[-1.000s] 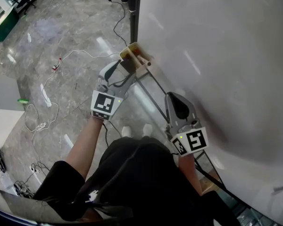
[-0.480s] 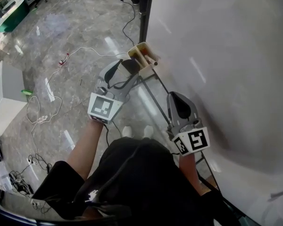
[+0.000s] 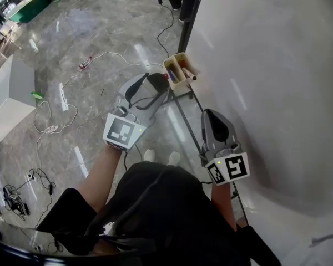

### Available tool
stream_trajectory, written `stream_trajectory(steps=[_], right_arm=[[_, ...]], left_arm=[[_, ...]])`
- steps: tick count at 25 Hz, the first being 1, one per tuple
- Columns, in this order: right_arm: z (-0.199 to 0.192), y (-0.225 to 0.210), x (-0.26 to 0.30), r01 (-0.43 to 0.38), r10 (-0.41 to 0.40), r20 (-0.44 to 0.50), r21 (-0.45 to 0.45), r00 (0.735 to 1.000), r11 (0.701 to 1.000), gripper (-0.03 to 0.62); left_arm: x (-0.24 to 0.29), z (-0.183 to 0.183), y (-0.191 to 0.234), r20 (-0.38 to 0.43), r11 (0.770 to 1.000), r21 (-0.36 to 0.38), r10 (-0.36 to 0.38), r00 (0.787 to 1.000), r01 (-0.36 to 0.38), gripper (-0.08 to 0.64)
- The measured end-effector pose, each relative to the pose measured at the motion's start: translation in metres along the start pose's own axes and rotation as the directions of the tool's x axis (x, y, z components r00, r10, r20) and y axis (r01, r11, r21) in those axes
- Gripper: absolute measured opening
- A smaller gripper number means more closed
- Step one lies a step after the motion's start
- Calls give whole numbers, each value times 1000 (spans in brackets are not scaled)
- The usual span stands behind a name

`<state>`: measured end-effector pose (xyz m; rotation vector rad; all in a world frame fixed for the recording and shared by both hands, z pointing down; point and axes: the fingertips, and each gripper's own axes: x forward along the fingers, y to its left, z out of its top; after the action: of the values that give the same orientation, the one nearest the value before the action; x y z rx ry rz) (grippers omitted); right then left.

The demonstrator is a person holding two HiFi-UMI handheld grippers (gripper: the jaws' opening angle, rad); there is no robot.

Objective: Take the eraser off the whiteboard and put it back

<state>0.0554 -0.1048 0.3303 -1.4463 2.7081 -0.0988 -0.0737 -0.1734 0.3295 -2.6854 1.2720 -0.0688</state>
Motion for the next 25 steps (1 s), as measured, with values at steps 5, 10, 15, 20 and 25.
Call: stream_trajectory(steps=[5,10,15,20,25], right_arm=[[2,2,8,-26,26,3,-7,1000,1000,9],[8,6,12,-38,38,17,-11,999,999,9],[11,2,15,-35,35,28,-13,999,999,9],[9,0,18,-35,35,24,-17,999,999,9],[1,-5,35,-24,24,-11,-59,1000,998,9]], left_arm=[[-13,-2,5,-5,999,-14,31,999,-31,276],[-23,-5,8,-15,998,-32,53,998,-53,276],[-23,-5,12,-16,997,-40,61,998,-62,276],[-19,-8,14,-24,998,-13,54,998,-54,276],[-11,-15,12,-29,997,-49,55,998,-57,276]])
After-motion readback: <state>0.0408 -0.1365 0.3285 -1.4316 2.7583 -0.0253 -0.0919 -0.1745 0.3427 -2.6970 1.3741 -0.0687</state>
